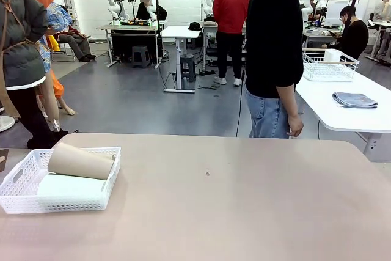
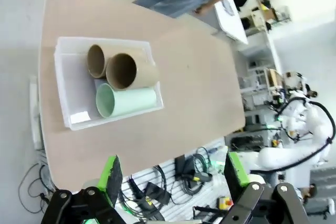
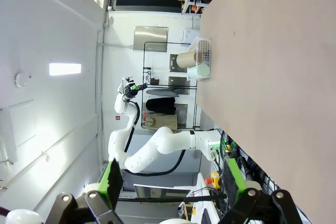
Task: Clean and organize the cups into the basket.
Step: Move the Organizing basket back to the left side of the table.
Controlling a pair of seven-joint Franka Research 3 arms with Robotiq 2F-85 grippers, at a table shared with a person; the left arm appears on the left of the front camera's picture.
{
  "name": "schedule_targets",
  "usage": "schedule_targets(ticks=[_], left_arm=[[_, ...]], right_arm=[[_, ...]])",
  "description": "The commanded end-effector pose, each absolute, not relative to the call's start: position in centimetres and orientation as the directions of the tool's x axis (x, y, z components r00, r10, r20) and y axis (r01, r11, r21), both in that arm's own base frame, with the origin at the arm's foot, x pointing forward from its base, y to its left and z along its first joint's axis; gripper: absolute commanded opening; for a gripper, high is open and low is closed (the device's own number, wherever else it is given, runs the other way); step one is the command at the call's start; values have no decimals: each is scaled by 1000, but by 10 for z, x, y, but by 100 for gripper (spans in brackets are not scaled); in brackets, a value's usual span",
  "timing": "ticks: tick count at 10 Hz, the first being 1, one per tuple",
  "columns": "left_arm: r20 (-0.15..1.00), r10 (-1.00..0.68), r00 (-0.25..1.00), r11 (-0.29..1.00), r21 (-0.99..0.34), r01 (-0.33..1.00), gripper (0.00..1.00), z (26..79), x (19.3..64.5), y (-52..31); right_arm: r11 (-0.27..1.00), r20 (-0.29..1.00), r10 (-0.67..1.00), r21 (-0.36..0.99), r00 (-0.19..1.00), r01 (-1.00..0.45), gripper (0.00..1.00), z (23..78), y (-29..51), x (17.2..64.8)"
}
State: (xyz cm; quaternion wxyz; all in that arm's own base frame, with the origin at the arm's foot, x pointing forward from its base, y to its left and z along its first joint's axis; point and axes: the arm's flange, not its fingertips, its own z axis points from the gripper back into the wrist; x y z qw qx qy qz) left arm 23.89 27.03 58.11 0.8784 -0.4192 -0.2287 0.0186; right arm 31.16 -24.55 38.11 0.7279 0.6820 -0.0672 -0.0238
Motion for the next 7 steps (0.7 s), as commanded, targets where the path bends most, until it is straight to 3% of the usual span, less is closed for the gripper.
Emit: schedule_targets(ticks=[1, 4, 7], left_arm=[[325, 220, 920, 608, -783, 131, 100, 564, 257, 310], [329, 266, 906, 516, -843, 154, 100, 539, 254, 351], [388, 199, 900, 536, -812, 232, 100, 549, 245, 343]], right_arm=[[85, 46, -123, 996, 991, -36, 100, 385, -245, 311], [85, 46, -123, 996, 991, -36, 100, 385, -245, 311], [85, 46, -123, 996, 991, -36, 100, 385, -245, 311]])
